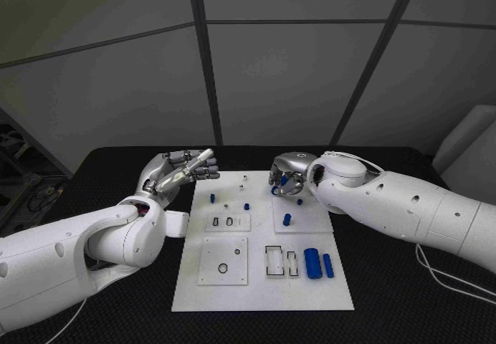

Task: Assemble the parts on the task board

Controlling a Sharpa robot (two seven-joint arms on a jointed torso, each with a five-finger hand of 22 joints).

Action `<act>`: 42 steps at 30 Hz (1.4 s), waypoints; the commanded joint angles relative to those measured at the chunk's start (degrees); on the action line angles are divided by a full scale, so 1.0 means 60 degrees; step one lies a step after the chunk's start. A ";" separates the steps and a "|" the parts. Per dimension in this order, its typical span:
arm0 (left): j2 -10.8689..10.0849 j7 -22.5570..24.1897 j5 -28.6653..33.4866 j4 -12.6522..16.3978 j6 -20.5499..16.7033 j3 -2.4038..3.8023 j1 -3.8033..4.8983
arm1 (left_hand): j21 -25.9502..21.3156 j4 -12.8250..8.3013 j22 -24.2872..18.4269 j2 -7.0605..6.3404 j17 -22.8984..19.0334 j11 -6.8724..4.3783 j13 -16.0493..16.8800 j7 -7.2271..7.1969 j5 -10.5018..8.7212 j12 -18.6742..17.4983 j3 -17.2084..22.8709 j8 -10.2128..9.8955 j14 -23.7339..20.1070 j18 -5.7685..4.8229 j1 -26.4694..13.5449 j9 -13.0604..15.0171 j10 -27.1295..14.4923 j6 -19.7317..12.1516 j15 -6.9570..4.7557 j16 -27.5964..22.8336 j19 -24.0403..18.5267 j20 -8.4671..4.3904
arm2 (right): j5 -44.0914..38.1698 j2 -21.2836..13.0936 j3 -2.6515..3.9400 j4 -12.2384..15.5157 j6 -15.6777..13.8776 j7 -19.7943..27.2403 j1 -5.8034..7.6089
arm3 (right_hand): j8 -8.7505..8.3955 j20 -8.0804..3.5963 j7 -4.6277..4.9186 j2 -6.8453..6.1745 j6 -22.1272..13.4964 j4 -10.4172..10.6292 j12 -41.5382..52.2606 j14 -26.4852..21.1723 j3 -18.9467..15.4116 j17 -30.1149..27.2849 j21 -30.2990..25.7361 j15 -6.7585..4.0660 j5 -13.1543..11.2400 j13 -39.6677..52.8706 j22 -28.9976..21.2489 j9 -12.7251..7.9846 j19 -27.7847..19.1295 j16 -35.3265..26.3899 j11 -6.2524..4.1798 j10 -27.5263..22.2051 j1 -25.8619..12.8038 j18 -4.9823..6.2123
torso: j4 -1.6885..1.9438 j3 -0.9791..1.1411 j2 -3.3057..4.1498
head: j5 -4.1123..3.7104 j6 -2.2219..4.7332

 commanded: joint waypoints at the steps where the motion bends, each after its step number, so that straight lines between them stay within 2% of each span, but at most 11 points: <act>1: -0.0002 0.0009 -0.0090 0.0002 0.0133 0.0011 0.0017 | 0.0004 -0.0036 -0.0008 0.0086 0.0015 0.0074 -0.0013 0.0083 -0.0058 -0.0066 0.0000 -0.0064 0.0024 0.0058 -0.0010 -0.0013 -0.0005 -0.0002 0.0067 -0.0035 0.0060 0.0010 | -0.0088 0.0026 -0.0024 -0.0028 0.0248 -0.0003 0.0022 | -0.0007 -0.0004 -0.0008 0.0061 0.0046 -0.0004 0.0053 0.0295 0.0074 0.0039 0.0075 0.0050 -0.0046 0.0019 0.0049 0.0018 0.0084 0.0097 -0.0016 0.0109 0.0067 -0.0193 | 0.0003 -0.0006 0.0009 | 0.0013 -0.0010; 8: -0.0013 -0.0001 -0.0090 -0.0005 0.0137 0.0012 0.0018 | 0.0004 -0.0036 -0.0008 0.0086 0.0015 0.0074 -0.0013 0.0083 -0.0058 -0.0066 0.0000 -0.0064 0.0024 0.0058 -0.0010 -0.0013 -0.0005 -0.0002 0.0067 -0.0035 0.0060 0.0010 | -0.0088 0.0062 -0.0070 -0.0089 0.0384 -0.0021 0.0021 | -0.0005 -0.0013 -0.0013 0.0063 0.0061 0.0002 0.0075 0.0292 0.0125 0.0072 0.0104 0.0038 -0.0056 0.0031 0.0089 0.0021 0.0093 0.0143 -0.0035 0.0197 0.0073 -0.0198 | -0.0005 -0.0003 0.0022 | 0.0030 -0.0037; 20: -0.0057 -0.0020 -0.0090 0.0008 0.0142 0.0012 0.0033 | 0.0000 -0.0028 -0.0014 0.0125 0.0027 0.0078 -0.0013 0.0085 -0.0057 -0.0087 -0.0001 -0.0083 0.0031 0.0058 -0.0030 -0.0013 -0.0013 -0.0006 0.0070 -0.0052 0.0060 0.0012 | -0.0157 0.0088 -0.0084 -0.0161 0.0403 -0.0028 0.0021 | 0.0030 -0.0027 -0.0014 0.0115 0.0153 0.0002 0.0087 0.0282 0.0243 0.0105 0.0151 0.0024 -0.0069 0.0044 0.0156 0.0041 0.0110 0.0198 -0.0050 0.0300 0.0123 -0.0208 | -0.0003 -0.0006 0.0031 | 0.0023 -0.0075; 24: -0.0053 -0.0023 -0.0090 0.0004 0.0144 0.0012 0.0034 | -0.0001 -0.0027 -0.0016 0.0137 0.0030 0.0079 -0.0014 0.0085 -0.0057 -0.0095 -0.0001 -0.0089 0.0034 0.0058 -0.0034 -0.0013 -0.0017 -0.0008 0.0070 -0.0057 0.0061 0.0013 | -0.0151 0.0098 -0.0085 -0.0150 0.0134 0.0063 0.0021 | 0.0153 -0.0065 -0.0015 0.0314 0.0446 -0.0046 0.0200 0.0303 0.0534 0.0256 0.0305 -0.0027 -0.0423 0.0110 0.0428 0.0104 0.0265 0.0349 -0.0105 0.0649 0.0305 -0.0256 | -0.0006 -0.0003 0.0030 | 0.0023 -0.0083; 27: -0.0049 -0.0027 -0.0090 0.0007 0.0149 0.0012 0.0035 | -0.0002 -0.0027 -0.0016 0.0138 0.0030 0.0079 -0.0014 0.0085 -0.0057 -0.0096 -0.0001 -0.0090 0.0034 0.0058 -0.0035 -0.0013 -0.0017 -0.0008 0.0070 -0.0057 0.0061 0.0013 | -0.0093 0.0089 -0.0085 -0.0143 -0.0112 0.0106 0.0021 | 0.0252 -0.0091 -0.0057 0.0413 0.0683 0.0003 0.0256 0.0315 0.0640 0.0335 0.0396 -0.0061 -0.0510 0.0156 0.0589 0.0165 0.0360 0.0434 -0.0163 0.0850 0.0289 -0.0286 | -0.0001 -0.0008 0.0034 | 0.0012 -0.0076; 37: -0.0074 -0.0047 -0.0090 0.0005 0.0160 0.0012 0.0035 | -0.0004 -0.0025 -0.0020 0.0170 0.0039 0.0080 -0.0014 0.0086 -0.0058 -0.0112 0.0002 -0.0103 0.0040 0.0059 -0.0042 -0.0012 -0.0024 -0.0011 0.0071 -0.0070 0.0062 0.0015 | 0.0376 -0.0061 -0.0084 0.0042 -0.0893 0.0134 0.0020 | 0.0372 -0.0165 -0.0182 0.0478 0.1009 0.0212 0.0291 0.0305 0.0658 0.0373 0.0507 -0.0150 -0.0636 0.0248 0.0788 0.0289 0.0462 0.0523 -0.0280 0.1147 0.0091 -0.0320 | -0.0003 -0.0015 0.0028 | 0.0019 -0.0035; 42: -0.0090 -0.0065 -0.0089 0.0005 0.0173 0.0012 0.0037 | -0.0005 -0.0027 -0.0022 0.0188 0.0044 0.0082 -0.0015 0.0088 -0.0059 -0.0120 0.0006 -0.0110 0.0044 0.0060 -0.0041 -0.0012 -0.0028 -0.0013 0.0071 -0.0075 0.0063 0.0015 | 0.0594 -0.0159 -0.0081 0.0232 -0.1504 0.0029 0.0020 | 0.0398 -0.0180 -0.0202 0.0486 0.1068 0.0226 0.0290 0.0303 0.0660 0.0378 0.0515 -0.0165 -0.0632 0.0263 0.0799 0.0317 0.0465 0.0534 -0.0299 0.1185 0.0087 -0.0322 | -0.0006 -0.0020 0.0031 | 0.0023 0.0022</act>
